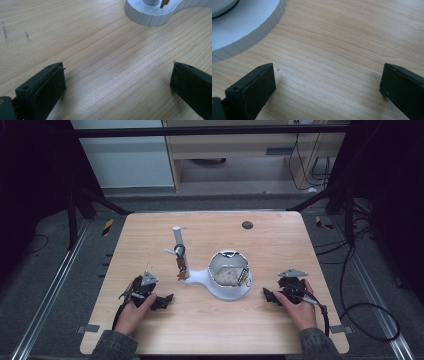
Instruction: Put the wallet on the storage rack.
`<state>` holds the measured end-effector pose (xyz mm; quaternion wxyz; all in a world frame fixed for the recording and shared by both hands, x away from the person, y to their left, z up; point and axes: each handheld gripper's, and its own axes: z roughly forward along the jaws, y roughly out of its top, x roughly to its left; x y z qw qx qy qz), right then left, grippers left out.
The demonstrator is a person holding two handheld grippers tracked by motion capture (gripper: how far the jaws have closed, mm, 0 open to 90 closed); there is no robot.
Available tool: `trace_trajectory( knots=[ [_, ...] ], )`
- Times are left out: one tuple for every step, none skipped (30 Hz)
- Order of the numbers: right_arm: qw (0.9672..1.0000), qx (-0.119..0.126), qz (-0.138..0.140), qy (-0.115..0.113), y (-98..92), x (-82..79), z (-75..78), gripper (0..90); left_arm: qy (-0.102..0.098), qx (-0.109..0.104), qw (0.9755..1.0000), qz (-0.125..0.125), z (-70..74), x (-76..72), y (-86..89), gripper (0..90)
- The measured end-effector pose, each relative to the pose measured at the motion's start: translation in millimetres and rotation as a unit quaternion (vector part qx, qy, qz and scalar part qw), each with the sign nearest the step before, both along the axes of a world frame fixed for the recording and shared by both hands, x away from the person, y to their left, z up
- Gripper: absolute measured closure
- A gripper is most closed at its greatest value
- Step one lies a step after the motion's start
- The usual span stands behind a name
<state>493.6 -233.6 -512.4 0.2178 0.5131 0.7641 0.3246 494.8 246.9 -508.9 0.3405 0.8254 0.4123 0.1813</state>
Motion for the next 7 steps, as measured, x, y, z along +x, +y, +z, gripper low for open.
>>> trace_trajectory(
  knots=[
    [1.0,-0.002,-0.001,-0.001,-0.1,-0.1,-0.2,0.2,0.0,0.0,1.0,0.0,0.0,0.0,0.0,0.0],
    [1.0,-0.002,-0.003,-0.002,0.0,-0.7,-0.2,0.2,0.0,0.0,1.0,0.0,0.0,0.0,0.0,0.0],
    [1.0,0.002,-0.005,0.0,0.3,-1.3,0.3,0.2,0.0,0.0,1.0,0.0,0.0,0.0,0.0,0.0],
    [1.0,0.002,-0.006,-0.001,0.4,-1.5,0.1,0.2,0.0,0.0,1.0,0.0,0.0,0.0,0.0,0.0],
    [1.0,0.002,-0.006,-0.001,0.4,-1.6,0.1,0.2,0.0,0.0,1.0,0.0,0.0,0.1,0.0,0.0],
    [1.0,0.002,-0.007,-0.001,0.4,-1.8,0.1,0.2,0.0,0.0,1.0,0.0,0.0,0.1,0.0,0.0],
    [1.0,0.002,-0.007,-0.001,0.5,-1.8,0.1,0.2,0.0,0.0,1.0,0.0,0.0,0.1,0.0,0.0]
  ],
)
